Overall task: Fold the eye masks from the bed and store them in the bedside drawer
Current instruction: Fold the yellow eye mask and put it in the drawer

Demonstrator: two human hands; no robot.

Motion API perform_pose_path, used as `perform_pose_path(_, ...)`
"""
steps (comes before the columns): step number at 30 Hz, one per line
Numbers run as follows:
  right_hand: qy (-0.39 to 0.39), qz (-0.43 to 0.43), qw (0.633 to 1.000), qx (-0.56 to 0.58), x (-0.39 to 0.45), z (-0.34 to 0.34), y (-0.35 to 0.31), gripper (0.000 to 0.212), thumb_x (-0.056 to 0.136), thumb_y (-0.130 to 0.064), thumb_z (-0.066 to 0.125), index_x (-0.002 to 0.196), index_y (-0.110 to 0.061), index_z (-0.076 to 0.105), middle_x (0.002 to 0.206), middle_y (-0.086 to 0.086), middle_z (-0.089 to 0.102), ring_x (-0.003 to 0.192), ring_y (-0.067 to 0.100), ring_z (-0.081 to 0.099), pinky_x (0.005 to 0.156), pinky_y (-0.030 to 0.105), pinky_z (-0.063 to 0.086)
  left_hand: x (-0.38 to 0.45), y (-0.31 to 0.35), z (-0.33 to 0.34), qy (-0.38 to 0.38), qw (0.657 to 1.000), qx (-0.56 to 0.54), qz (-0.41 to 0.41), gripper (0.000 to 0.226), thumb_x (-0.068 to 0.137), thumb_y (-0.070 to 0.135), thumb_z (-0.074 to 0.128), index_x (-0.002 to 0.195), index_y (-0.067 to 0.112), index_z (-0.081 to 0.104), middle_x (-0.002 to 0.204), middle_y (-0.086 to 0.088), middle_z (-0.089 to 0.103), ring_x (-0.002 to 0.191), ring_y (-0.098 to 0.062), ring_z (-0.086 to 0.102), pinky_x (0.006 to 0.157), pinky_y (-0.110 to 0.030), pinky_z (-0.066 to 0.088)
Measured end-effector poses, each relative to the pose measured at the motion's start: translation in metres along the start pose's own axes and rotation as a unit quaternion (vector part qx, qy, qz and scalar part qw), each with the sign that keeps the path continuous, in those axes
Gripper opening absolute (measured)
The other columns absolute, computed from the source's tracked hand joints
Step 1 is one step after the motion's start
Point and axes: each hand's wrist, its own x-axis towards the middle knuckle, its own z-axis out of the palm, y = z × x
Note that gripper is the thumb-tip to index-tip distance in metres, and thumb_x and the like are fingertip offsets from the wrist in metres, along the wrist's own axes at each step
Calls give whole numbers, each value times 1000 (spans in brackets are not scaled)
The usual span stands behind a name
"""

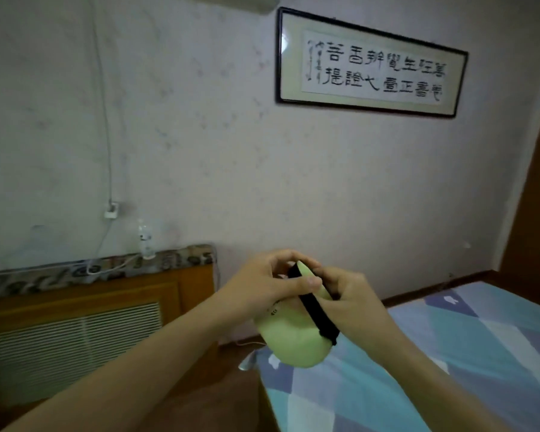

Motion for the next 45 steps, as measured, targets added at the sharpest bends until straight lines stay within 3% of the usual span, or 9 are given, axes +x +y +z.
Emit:
perform_pose_path(6,12,-15,991,129,104,92,11,23,67,-34,70,61,-15,59,54,-4,61,53,11,57,47,23,45,19,-49,-125,91,993,77,-9,20,80,38,74,81,18,73,80,-11,71,72,-22,64,68,-44,51)
perform_pose_path(11,9,-50,979,197,192,146,38,16,69,-30,73,63,-22,61,70,8,63,67,20,61,59,34,47,51,-101,-207,127,989,72,-21,10,82,25,73,86,16,72,71,-4,64,64,-12,62,56,-23,50)
perform_pose_path(14,-18,-57,973,223,251,169,56,30,63,-21,76,89,-19,61,93,-1,70,75,15,71,55,28,55,88,-131,-251,184,981,43,-45,15,77,22,77,88,17,68,72,-1,69,65,-9,65,55,-23,51)
perform_pose_path(18,-62,-179,973,128,339,187,83,68,70,-8,80,125,-29,46,137,-17,42,101,18,65,65,42,60,150,-169,-308,194,976,82,-62,15,79,31,75,83,16,73,82,-5,73,74,-16,69,71,-34,55)
perform_pose_path(21,-107,-245,963,43,404,204,102,49,69,-16,83,113,-27,63,138,-16,44,123,18,53,86,50,54,197,-192,-346,196,976,83,-54,20,83,30,71,94,14,75,94,-7,75,90,-21,70,88,-40,55)
perform_pose_path(26,-131,-233,961,70,498,237,130,32,68,-27,82,98,-19,75,133,-15,52,130,13,48,94,47,52,271,-232,-410,196,976,89,-21,30,80,52,66,102,32,69,102,4,73,100,-13,67,94,-40,51)
perform_pose_path(31,-61,-222,972,40,588,248,167,28,71,-8,79,96,-20,76,129,-17,55,126,8,50,84,35,58,340,-280,-486,188,957,212,57,43,80,64,46,117,41,51,103,15,64,93,0,61,82,-27,49)
perform_pose_path(37,106,-166,980,26,676,221,208,30,67,-4,80,93,-19,76,127,-12,58,118,12,57,71,31,57,451,-353,-547,91,859,491,111,59,91,58,46,142,38,26,135,17,47,117,-5,49,88,-27,46)
perform_pose_path(45,223,-112,962,-112,754,121,272,38,68,0,80,85,-34,75,119,-22,57,113,9,58,73,32,59,638,-417,-490,27,856,449,254,69,90,56,47,148,37,14,148,20,28,127,-5,39,95,-24,39)
